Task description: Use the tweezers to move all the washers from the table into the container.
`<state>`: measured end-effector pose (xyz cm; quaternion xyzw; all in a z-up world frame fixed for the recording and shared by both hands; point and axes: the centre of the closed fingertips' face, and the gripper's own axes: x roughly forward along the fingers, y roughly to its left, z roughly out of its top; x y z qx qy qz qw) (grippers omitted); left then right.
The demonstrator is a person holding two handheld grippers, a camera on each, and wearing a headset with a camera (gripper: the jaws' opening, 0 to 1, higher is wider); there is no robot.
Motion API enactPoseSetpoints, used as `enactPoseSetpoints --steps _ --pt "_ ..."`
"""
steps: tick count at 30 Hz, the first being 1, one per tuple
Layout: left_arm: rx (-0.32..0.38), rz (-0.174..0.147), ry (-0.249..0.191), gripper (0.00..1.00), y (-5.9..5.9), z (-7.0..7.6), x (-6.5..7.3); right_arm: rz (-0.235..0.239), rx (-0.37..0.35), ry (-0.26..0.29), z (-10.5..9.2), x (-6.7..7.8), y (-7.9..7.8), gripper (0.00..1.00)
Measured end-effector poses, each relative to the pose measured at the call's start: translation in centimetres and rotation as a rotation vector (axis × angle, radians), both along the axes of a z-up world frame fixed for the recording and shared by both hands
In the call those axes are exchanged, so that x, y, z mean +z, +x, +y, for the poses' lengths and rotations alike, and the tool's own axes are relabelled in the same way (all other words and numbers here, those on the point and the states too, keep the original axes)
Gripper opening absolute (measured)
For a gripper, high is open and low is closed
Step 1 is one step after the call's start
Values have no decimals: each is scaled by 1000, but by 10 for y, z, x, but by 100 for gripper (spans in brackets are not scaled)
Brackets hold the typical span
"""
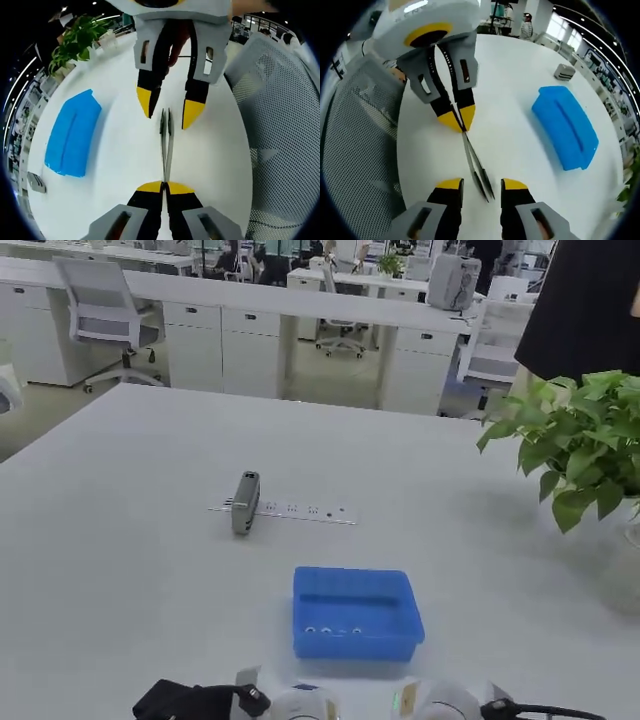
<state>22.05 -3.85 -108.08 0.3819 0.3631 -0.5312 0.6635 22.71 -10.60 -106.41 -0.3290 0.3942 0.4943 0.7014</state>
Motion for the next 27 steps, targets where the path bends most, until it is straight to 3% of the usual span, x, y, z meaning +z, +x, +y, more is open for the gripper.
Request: enactPoseSetpoints --steps 1,3,4,5,7,11,16,20,24,27 --pt "10 -5 -2 0 1 0 0 -4 -17 14 -1 2 0 31" --pt "58 -52 -13 5 9 3 3 -17 -70 38 -5 9 0 36" --pt "81 -28 -19 11 7 4 3 -22 -97 61 -6 13 1 38" --pt "155 -16 -35 15 10 6 4 -22 -143 96 -7 18 1 39" --pt "192 1 -67 24 8 8 5 -10 -244 176 -9 27 0 42" --pt "317 2 -132 39 3 18 11 -16 -370 268 -18 39 1 48" --pt "523 28 -299 52 -5 27 33 -32 -544 419 -34 63 9 54" --pt "641 4 -362 69 -10 41 51 -70 -607 472 -45 77 12 58" --pt "756 -26 -421 84 -12 59 69 -111 -628 484 -50 86 10 65" --pt "866 -9 -490 92 -17 72 83 -132 -632 478 -51 91 6 67"
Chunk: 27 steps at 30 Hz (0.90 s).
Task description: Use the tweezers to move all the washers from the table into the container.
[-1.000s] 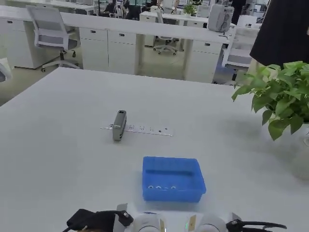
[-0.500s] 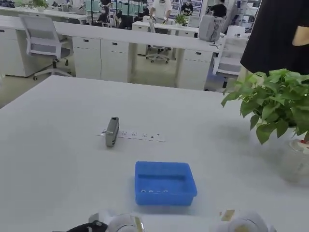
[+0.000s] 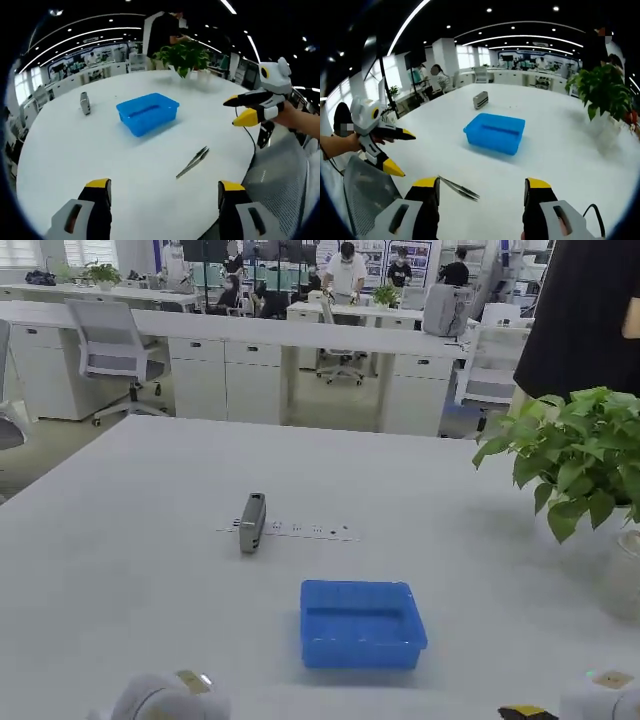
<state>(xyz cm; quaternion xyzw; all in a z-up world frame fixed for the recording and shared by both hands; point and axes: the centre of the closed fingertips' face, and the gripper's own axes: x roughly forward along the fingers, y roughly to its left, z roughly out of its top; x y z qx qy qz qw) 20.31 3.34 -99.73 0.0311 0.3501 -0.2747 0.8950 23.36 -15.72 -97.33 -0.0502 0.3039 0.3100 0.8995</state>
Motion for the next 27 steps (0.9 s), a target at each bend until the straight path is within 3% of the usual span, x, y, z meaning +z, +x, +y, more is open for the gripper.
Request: enactPoseSetpoints --steps 3,5,9,12,15,19,27 --pt "82 -26 -45 97 -3 12 15 -24 -12 21 0 9 -6 72" --pt "136 -67 -37 99 -5 24 27 -46 -23 16 -2 14 -8 76" --pt "208 -111 -50 99 -11 42 39 -63 -29 -16 -9 19 -13 76" --pt "243 -129 -31 99 -16 55 44 -74 -48 -5 -13 23 -15 81" --pt "289 -179 24 99 -20 71 54 -93 -81 -7 -20 26 -16 87" --pt "342 -240 28 99 -24 80 68 -129 -128 -5 -29 31 -17 97" --pt "355 -239 31 99 -35 81 69 -128 -156 8 -35 31 -25 99"
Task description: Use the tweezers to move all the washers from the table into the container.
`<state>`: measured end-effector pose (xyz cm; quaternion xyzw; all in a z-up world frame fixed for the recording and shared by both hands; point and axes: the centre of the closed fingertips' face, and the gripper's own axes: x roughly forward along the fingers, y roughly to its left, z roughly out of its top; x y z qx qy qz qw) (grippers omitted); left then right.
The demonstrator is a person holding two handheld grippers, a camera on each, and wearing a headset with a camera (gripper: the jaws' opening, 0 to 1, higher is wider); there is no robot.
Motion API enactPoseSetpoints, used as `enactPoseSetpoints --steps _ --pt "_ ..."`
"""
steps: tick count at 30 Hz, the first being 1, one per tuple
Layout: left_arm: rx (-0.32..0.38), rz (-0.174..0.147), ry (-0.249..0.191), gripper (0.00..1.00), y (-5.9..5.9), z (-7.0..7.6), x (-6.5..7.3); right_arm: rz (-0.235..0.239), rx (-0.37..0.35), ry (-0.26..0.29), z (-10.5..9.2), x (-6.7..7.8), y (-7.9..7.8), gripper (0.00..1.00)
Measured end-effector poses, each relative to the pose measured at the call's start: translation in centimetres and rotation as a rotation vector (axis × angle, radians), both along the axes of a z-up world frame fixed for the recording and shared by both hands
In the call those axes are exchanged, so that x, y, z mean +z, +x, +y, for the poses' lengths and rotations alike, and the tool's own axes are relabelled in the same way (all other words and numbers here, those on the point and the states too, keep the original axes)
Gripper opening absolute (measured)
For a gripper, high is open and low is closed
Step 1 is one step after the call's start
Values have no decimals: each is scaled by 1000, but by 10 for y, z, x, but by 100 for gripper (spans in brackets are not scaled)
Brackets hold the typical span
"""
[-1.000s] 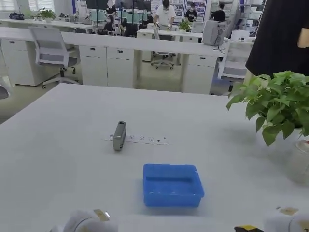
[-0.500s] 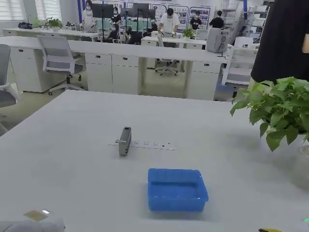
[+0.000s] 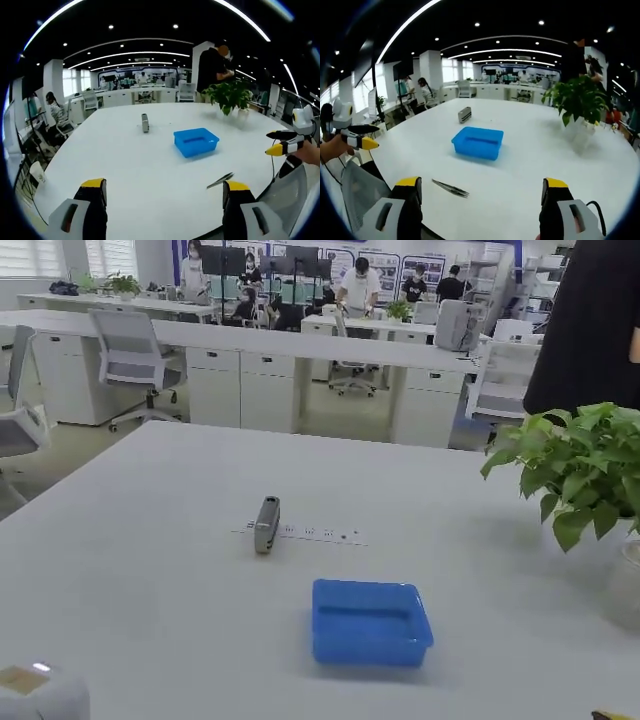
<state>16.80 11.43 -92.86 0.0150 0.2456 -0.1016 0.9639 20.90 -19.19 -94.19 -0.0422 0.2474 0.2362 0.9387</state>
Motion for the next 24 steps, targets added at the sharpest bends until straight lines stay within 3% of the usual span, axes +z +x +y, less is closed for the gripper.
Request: enactPoseSetpoints --steps 6,12,24 --pt "54 -38 10 99 0 9 2 10 -14 -19 -5 -8 -2 99" --pt "90 -39 -5 99 -5 15 6 19 -64 -36 -18 -15 -5 99" --pt "84 -40 43 99 -11 14 7 29 -111 -31 -30 -18 -13 97"
